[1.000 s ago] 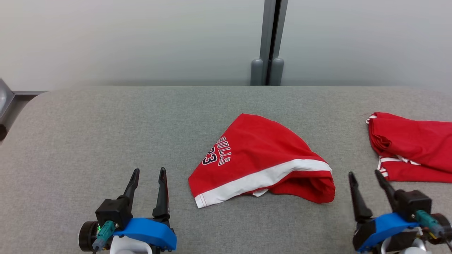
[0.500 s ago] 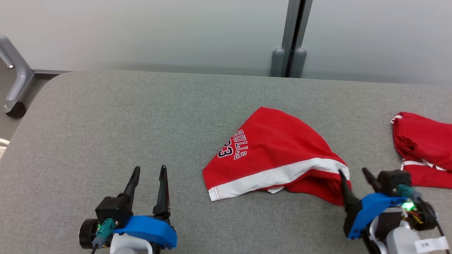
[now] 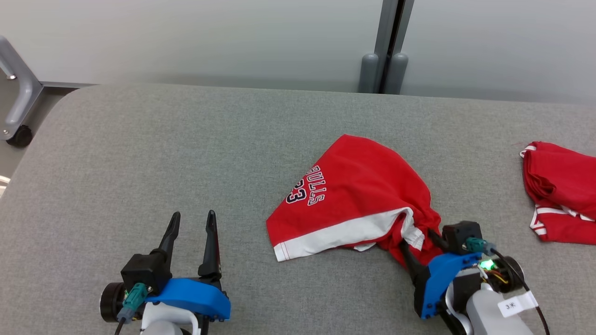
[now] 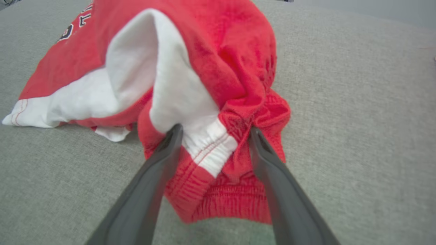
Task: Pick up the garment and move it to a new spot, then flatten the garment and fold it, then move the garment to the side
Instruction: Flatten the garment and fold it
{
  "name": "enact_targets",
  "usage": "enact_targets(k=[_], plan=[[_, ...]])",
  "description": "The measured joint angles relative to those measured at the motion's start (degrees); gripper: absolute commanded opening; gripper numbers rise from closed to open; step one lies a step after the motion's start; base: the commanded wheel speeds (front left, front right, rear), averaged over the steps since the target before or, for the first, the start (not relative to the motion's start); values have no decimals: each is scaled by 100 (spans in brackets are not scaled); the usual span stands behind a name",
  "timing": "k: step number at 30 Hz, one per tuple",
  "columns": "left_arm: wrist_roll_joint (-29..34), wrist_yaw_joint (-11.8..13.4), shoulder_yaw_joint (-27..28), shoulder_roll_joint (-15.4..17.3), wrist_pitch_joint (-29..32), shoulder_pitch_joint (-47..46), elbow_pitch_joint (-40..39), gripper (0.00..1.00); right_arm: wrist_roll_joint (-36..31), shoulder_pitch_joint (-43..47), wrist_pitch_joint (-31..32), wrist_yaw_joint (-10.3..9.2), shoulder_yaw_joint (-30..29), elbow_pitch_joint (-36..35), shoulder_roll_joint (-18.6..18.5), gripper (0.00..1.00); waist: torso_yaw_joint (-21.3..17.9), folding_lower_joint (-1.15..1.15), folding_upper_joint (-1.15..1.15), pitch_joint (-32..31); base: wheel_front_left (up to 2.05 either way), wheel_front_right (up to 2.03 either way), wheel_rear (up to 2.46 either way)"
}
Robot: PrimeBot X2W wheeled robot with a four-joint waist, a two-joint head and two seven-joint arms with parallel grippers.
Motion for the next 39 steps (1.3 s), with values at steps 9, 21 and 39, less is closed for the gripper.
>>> enact_targets(k=[9, 21, 39], plan=[[-37, 31, -2, -2, -3, -18, -3, 100, -103, -552, -474, 0, -29, 457, -94, 0, -47, 0, 0, 36, 0, 0, 0], [-60, 27, -63, -26, -11, -6, 24, 100, -1573, -74, -875, 0, -1407, -274, -226, 0, -270, -1, -1, 32, 0, 0, 0], [-94, -75, -244, -104, -15, -65, 181, 100, -1491, 450, -1355, 0, -2247, -176, 35, 100, -298, -1, -1, -46, 0, 0, 0]])
